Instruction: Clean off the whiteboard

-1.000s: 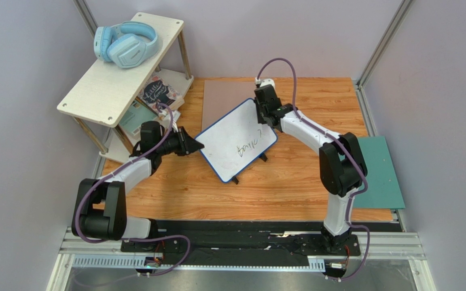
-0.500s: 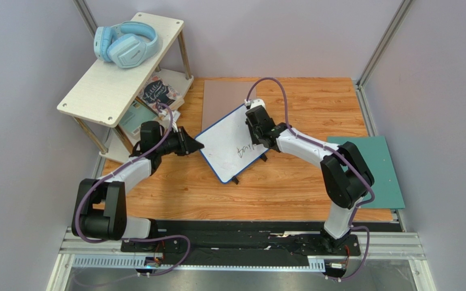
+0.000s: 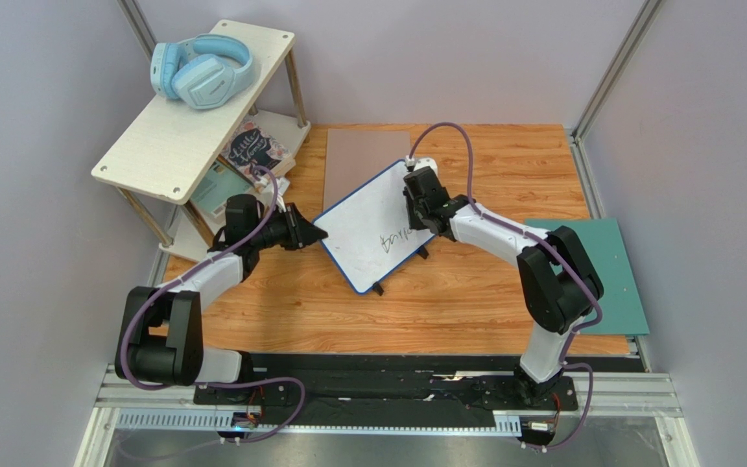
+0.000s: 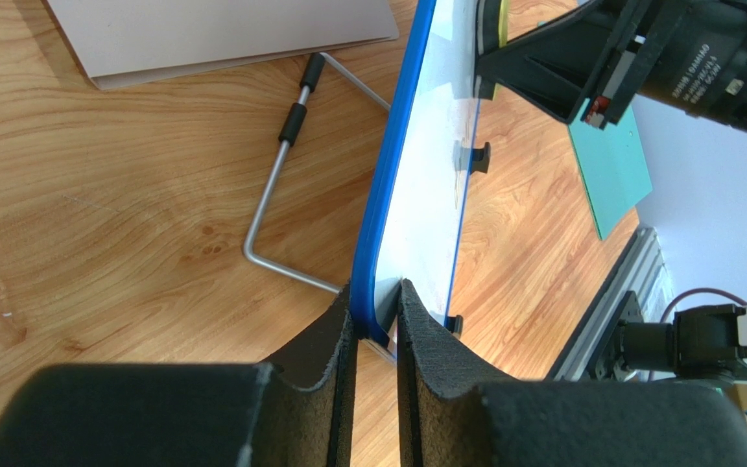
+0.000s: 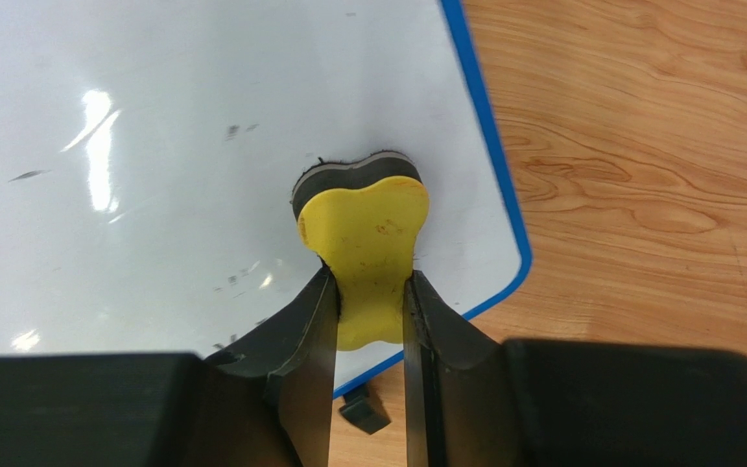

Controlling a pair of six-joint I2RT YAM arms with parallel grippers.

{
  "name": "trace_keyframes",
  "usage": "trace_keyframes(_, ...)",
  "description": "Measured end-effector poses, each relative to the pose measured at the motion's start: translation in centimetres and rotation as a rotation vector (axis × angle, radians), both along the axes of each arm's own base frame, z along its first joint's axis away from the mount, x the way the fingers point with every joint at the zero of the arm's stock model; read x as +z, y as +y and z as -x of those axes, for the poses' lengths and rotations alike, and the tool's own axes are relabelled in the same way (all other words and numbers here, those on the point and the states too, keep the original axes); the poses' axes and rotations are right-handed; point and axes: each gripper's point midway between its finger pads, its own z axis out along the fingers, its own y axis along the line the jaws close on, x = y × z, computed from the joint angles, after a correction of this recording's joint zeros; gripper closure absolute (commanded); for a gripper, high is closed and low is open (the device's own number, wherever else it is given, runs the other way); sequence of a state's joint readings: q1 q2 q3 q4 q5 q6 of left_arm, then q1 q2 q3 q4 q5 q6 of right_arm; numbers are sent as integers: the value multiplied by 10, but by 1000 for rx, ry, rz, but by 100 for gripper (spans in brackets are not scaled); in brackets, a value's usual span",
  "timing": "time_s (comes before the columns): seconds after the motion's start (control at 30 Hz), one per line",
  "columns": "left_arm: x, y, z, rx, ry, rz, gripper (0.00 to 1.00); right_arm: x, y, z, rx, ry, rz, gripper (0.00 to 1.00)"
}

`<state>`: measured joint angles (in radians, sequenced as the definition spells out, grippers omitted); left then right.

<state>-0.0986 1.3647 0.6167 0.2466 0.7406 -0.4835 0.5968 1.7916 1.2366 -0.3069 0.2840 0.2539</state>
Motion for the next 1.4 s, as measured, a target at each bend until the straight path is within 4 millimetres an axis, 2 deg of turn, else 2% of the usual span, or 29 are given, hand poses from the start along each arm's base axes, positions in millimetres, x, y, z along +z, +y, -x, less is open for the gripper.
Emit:
trace_keyframes(0.17, 0, 0, 0, -2, 0, 1, 100, -8, -25, -7, -55, 17, 3, 100)
trace_keyframes(0.47, 0, 0, 1, -3, 1, 2, 100, -10, -18, -2, 50, -10, 5, 100)
trace_keyframes(0.57, 0, -1, 1, -5, 1, 3, 100, -11, -8, 10, 114, -21, 33, 100)
trace_keyframes(0.83, 0, 0, 1, -3, 5, 2, 100, -11, 47, 57, 323, -36, 123, 100)
trace_keyframes(1.03, -1, 2, 0, 5, 5, -1, 100, -10, 81, 82, 436, -18, 167, 100)
trace_keyframes(1.13, -1, 3, -1, 9, 5, -1, 100, -9, 90, 88, 459, -15, 182, 100)
trace_keyframes(1.4, -1, 3, -1, 11, 3, -2, 100, -8, 87, 81, 419, 18, 183, 100)
